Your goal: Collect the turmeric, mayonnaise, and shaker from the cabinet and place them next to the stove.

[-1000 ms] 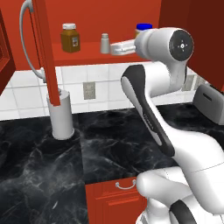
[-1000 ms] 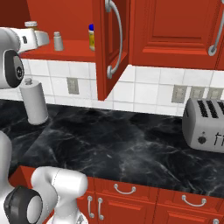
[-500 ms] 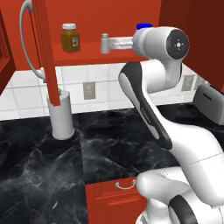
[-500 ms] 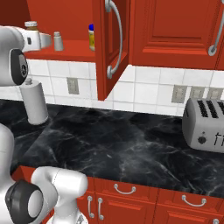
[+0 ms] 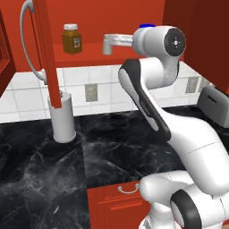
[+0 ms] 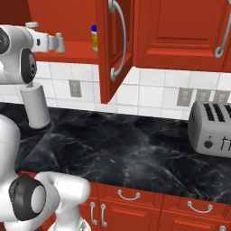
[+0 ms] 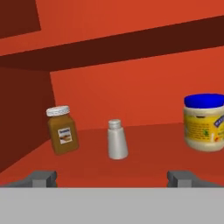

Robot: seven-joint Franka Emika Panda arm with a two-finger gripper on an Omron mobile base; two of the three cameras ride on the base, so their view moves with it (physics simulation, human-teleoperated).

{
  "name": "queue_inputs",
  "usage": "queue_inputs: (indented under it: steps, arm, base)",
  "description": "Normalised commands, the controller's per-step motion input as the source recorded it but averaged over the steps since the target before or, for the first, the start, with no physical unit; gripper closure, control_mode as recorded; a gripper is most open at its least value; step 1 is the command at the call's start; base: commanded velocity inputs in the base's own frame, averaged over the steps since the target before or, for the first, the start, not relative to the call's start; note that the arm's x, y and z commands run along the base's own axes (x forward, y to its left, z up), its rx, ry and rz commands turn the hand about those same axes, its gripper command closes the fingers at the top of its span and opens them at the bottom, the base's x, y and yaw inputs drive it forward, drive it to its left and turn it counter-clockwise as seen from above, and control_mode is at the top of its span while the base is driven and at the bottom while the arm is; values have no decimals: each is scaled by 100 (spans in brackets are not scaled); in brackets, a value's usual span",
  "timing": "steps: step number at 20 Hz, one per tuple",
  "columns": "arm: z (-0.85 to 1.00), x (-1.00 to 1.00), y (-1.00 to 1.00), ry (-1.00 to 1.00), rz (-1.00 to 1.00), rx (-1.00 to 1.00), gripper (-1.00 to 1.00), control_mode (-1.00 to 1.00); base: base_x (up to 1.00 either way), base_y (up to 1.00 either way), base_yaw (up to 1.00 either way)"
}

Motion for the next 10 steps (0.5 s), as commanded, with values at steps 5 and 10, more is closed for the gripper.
queue_inputs:
  steps: [5,10]
  arm:
    - [-7,55,-2,11,0,-4,-100,-100]
    - [-1,54,0,16,0,-4,-100,-100]
  base:
    - [0,0,0]
    - [0,0,0]
